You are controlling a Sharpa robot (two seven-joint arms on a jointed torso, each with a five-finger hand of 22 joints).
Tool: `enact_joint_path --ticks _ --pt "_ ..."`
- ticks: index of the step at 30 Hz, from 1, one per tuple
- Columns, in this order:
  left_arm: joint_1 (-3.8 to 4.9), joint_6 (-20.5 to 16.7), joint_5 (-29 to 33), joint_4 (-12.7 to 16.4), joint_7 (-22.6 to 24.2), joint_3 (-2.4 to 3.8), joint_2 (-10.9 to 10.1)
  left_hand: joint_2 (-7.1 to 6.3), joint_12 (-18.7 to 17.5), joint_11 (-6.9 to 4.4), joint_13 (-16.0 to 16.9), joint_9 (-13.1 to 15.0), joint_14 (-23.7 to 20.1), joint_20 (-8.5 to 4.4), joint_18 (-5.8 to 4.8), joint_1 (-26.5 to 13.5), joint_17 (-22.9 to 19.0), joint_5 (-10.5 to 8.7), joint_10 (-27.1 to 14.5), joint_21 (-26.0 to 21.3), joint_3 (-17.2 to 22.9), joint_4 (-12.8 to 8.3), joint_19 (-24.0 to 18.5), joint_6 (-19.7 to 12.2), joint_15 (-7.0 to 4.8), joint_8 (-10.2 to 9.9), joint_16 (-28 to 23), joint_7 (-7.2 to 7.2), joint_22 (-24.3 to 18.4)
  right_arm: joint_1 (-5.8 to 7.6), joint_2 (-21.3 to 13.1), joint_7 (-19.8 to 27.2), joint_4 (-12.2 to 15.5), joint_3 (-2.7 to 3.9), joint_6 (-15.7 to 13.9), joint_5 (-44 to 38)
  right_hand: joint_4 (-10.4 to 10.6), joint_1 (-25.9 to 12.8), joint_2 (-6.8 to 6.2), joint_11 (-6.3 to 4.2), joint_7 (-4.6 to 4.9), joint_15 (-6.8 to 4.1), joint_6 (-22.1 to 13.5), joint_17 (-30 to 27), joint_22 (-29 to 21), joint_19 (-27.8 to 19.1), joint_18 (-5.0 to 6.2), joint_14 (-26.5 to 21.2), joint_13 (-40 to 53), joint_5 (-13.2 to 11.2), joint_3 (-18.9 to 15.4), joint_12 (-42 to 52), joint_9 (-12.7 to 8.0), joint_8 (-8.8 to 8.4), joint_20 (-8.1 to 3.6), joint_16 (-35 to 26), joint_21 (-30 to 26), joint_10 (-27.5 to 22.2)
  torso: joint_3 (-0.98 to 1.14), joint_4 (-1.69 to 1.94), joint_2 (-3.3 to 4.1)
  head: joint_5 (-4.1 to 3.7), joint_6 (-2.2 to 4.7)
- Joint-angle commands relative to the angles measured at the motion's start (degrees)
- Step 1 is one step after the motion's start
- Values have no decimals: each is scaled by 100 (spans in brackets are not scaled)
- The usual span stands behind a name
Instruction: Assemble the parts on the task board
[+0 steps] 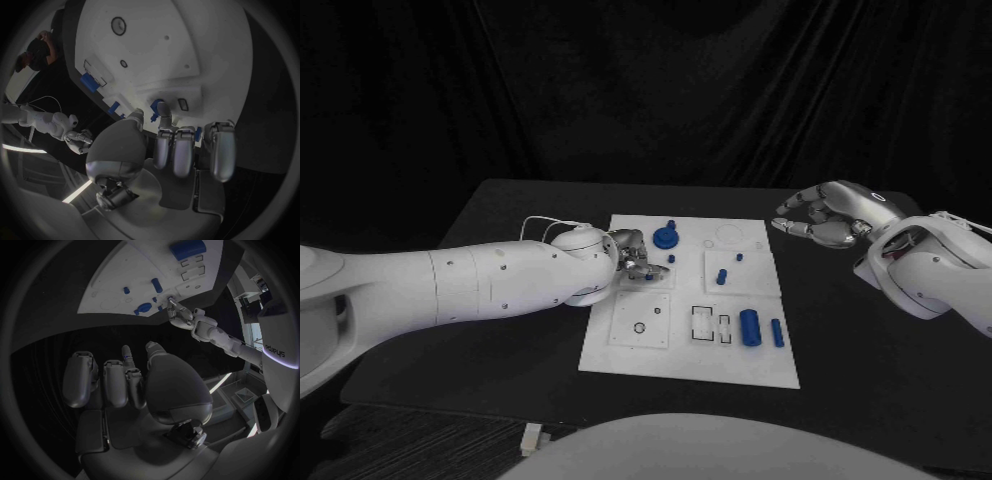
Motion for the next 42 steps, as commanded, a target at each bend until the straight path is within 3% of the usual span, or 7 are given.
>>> enact_joint_path --ticks 1,9,13,22,29,34,42 --pt "-8 23 2 9 163 5 18 -2 21 -53 1509 -5 584 -45 27 104 1510 80 610 18 -5 -36 160 48 -44 12 15 -18 1250 -14 1 -77 0 4 -39 -11 -9 57 -8 37 19 27 37 -6 931 0 108 241 1424 18 -11 -16 -7 -22 20 -27 -32 535 2 2 0 4 0" --pt "-8 69 2 2 161 5 21 87 21 -80 1509 3 584 -72 29 358 1510 668 610 3 24 -63 154 53 -71 -14 15 -45 1245 -15 2 -84 -3 4 -28 -11 -9 57 -8 37 19 27 37 -6 931 0 108 241 1424 18 -11 -16 -7 -22 20 -27 -32 535 1 -1 -1 -10 0" --pt "-8 100 2 4 113 5 15 77 21 -80 1509 -4 584 -73 26 360 1510 696 610 15 12 -50 161 50 -71 -25 15 -42 1250 -15 2 -85 -5 4 -25 -11 -7 57 -1 36 18 27 38 -13 931 1 108 240 1416 24 -8 -20 -9 -22 19 -31 -33 530 1 0 0 -6 0" --pt "-8 160 2 7 5 5 -8 62 21 -80 1509 -4 584 -75 21 314 1510 448 610 38 -72 22 175 96 -72 -23 15 -43 1257 -15 -7 -86 2 4 -27 -11 -6 57 0 36 18 27 39 -14 931 1 108 240 1415 25 -8 -21 -9 -22 19 -32 -33 529 2 2 -2 8 0" --pt "8 -18 2 105 13 8 -109 96 21 -68 1509 184 584 -74 15 -55 1510 -349 610 62 -420 68 198 18 -66 103 15 -20 1264 -15 -16 -82 5 4 -42 -11 -4 54 3 36 18 26 39 -13 931 1 108 240 1411 29 -8 -22 -12 -24 19 -31 -34 527 1 1 0 -6 0" --pt "155 -278 2 216 163 11 -223 45 21 -78 1509 257 584 -84 4 -457 1510 -393 610 108 -777 82 228 130 -80 543 15 -28 1279 -15 -26 -87 7 4 -55 -11 -3 54 3 36 18 26 39 -14 932 2 108 240 1416 29 -9 -20 -12 -24 19 -32 -31 530 1 2 3 -32 0" --pt "609 -343 2 325 243 12 -357 42 21 -85 1509 263 584 -91 -3 -516 1510 -395 610 134 -862 79 243 133 -87 607 15 -34 1287 -15 -30 -95 5 4 -74 -11 6 42 9 36 18 26 41 -16 931 3 108 240 1408 35 -12 -23 -15 -25 18 -32 -32 525 0 -2 -7 -38 0"
